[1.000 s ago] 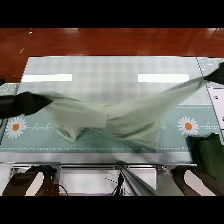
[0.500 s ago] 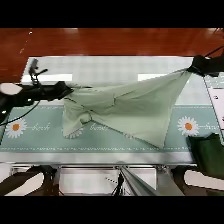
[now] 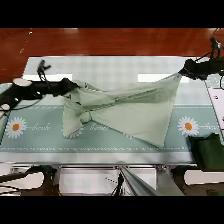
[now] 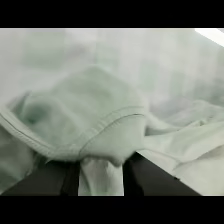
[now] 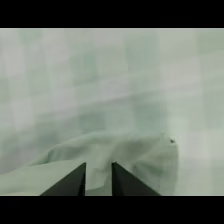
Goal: Fold the shirts.
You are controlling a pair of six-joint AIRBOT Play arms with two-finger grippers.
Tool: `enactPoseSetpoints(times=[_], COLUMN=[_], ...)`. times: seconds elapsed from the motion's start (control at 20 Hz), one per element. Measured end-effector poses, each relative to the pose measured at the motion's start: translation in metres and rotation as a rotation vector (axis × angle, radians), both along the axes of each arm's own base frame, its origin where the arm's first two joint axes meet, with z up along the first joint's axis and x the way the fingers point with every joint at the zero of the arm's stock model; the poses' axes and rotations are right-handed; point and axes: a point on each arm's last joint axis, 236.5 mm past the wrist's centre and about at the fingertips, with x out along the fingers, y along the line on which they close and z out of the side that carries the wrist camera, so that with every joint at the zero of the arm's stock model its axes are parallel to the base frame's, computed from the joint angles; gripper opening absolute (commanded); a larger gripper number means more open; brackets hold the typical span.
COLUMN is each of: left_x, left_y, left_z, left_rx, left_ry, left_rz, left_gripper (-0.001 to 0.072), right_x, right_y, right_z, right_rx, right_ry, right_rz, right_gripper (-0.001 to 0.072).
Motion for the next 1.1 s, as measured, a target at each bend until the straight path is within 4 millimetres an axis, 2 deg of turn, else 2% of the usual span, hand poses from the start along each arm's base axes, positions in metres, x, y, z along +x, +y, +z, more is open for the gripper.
enactPoseSetpoints(times=[0.05, 0.1, 0.15, 0.2, 0.25, 0.35, 0.5, 0.75, 0.8, 0.95, 1.05, 1.1], left_x=[0.005, 0.008, 0.008, 0.004, -0.003, -0.021, -0.041, -0.050, -0.048, -0.040, -0.034, -0.032], left_y=[0.013, 0.030, 0.051, 0.071, 0.088, 0.109, 0.115, 0.092, 0.088, 0.072, 0.061, 0.055], left_z=[0.010, 0.020, 0.026, 0.027, 0.025, 0.014, -0.010, -0.046, -0.052, -0.065, -0.072, -0.075], left_rx=[0.008, 0.017, 0.030, 0.033, 0.029, 0.006, -0.031, -0.059, -0.055, -0.074, -0.095, -0.109], left_ry=[-0.015, -0.025, -0.017, 0.011, 0.047, 0.127, 0.232, 0.331, 0.337, 0.337, 0.334, 0.336], left_rz=[-0.008, -0.008, -0.002, 0.013, 0.028, 0.041, 0.031, -0.031, -0.034, -0.037, -0.039, -0.036], left_gripper=[0.0344, 0.0407, 0.0573, 0.0639, 0.0638, 0.0636, 0.0636, 0.0636, 0.0630, 0.0451, 0.0408, 0.0218], right_x=[0.001, 0.001, 0.001, -0.002, -0.004, -0.013, -0.022, -0.032, -0.033, -0.039, -0.042, -0.044], right_y=[-0.002, -0.004, -0.008, -0.013, -0.017, -0.023, -0.027, -0.027, -0.027, -0.025, -0.024, -0.024], right_z=[0.005, 0.012, 0.017, 0.020, 0.023, 0.022, 0.020, 0.017, 0.017, 0.014, 0.013, 0.013], right_rx=[-0.017, -0.041, -0.070, -0.104, -0.133, -0.177, -0.207, -0.216, -0.215, -0.210, -0.206, -0.204], right_ry=[-0.014, -0.026, -0.035, -0.036, -0.035, -0.008, 0.027, 0.066, 0.072, 0.096, 0.110, 0.117], right_rz=[0.011, 0.024, 0.033, 0.043, 0.052, 0.072, 0.093, 0.113, 0.115, 0.126, 0.132, 0.135], right_gripper=[0.0274, 0.0274, 0.0314, 0.0428, 0.0457, 0.0457, 0.0457, 0.0457, 0.0456, 0.0457, 0.0457, 0.0457])
